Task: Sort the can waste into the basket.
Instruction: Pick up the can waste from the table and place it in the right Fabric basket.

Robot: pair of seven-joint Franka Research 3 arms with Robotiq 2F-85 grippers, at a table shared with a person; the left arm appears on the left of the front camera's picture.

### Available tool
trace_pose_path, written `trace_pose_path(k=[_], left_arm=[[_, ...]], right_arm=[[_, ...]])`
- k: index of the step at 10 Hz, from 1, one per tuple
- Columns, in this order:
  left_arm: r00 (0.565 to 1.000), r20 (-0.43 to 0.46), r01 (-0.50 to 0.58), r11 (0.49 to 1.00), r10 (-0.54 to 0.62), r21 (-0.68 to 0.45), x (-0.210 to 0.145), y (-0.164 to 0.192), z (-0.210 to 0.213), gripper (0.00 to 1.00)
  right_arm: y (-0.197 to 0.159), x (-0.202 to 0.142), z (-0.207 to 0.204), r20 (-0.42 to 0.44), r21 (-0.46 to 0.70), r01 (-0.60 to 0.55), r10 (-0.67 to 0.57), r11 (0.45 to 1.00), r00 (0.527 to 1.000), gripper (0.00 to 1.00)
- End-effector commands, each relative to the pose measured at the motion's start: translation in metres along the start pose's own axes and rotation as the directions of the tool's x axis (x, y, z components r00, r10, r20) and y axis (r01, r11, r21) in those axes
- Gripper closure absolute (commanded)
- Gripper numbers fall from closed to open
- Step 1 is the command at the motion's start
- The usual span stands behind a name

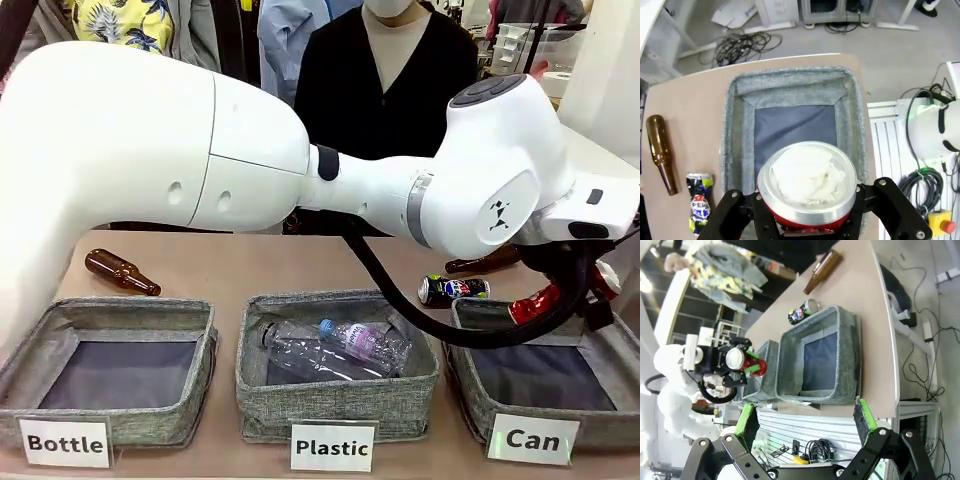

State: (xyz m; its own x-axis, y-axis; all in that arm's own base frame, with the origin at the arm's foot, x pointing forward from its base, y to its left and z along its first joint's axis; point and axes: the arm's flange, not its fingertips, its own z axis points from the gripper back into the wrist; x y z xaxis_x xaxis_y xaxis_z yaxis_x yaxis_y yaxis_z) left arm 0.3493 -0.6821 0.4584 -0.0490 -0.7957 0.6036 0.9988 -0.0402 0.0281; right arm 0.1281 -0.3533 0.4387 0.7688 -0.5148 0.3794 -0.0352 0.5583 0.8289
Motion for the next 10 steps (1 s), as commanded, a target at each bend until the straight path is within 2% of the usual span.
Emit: trace_pose_path(k=[1, 3, 4, 5, 8, 9, 10], left_arm=[[1.0, -0.007, 0.02, 1.0, -0.02, -0.012, 0.0, 0.001, 0.01, 0.0], [1.0, 0.007, 0.006, 1.0, -0.006, -0.015, -0.004, 0.004, 0.016, 0.0], [1.0, 0.007, 0.002, 1.0, -0.002, -0.015, -0.005, 0.003, 0.017, 0.07], [1.0, 0.017, 0.002, 1.0, -0.002, -0.02, -0.005, 0.001, 0.019, 0.0], [1.0, 0.017, 0.016, 0.999, -0.015, -0.046, -0.008, -0.004, 0.027, 0.0], [1.0, -0.02, 0.006, 0.996, -0.008, -0.085, -0.013, -0.007, 0.042, 0.0], [1.0, -0.012, -0.019, 0.99, 0.017, -0.137, -0.026, -0.014, 0.063, 0.0]], right_arm=[[0.006, -0.002, 0.007, 0.021, -0.007, 0.022, -0.022, 1.0, 1.0, 0.0], [0.006, -0.002, 0.007, 0.021, -0.007, 0.022, -0.022, 1.0, 1.0, 0.0], [0.006, -0.002, 0.007, 0.021, -0.007, 0.022, -0.022, 1.0, 1.0, 0.0], [0.006, -0.002, 0.007, 0.021, -0.007, 0.022, -0.022, 1.0, 1.0, 0.0], [0.006, -0.002, 0.007, 0.021, -0.007, 0.022, -0.022, 1.0, 1.0, 0.0], [0.006, -0.002, 0.007, 0.021, -0.007, 0.022, -0.022, 1.0, 1.0, 0.0], [0.006, -0.002, 0.007, 0.021, -0.007, 0.022, -0.022, 1.0, 1.0, 0.0]])
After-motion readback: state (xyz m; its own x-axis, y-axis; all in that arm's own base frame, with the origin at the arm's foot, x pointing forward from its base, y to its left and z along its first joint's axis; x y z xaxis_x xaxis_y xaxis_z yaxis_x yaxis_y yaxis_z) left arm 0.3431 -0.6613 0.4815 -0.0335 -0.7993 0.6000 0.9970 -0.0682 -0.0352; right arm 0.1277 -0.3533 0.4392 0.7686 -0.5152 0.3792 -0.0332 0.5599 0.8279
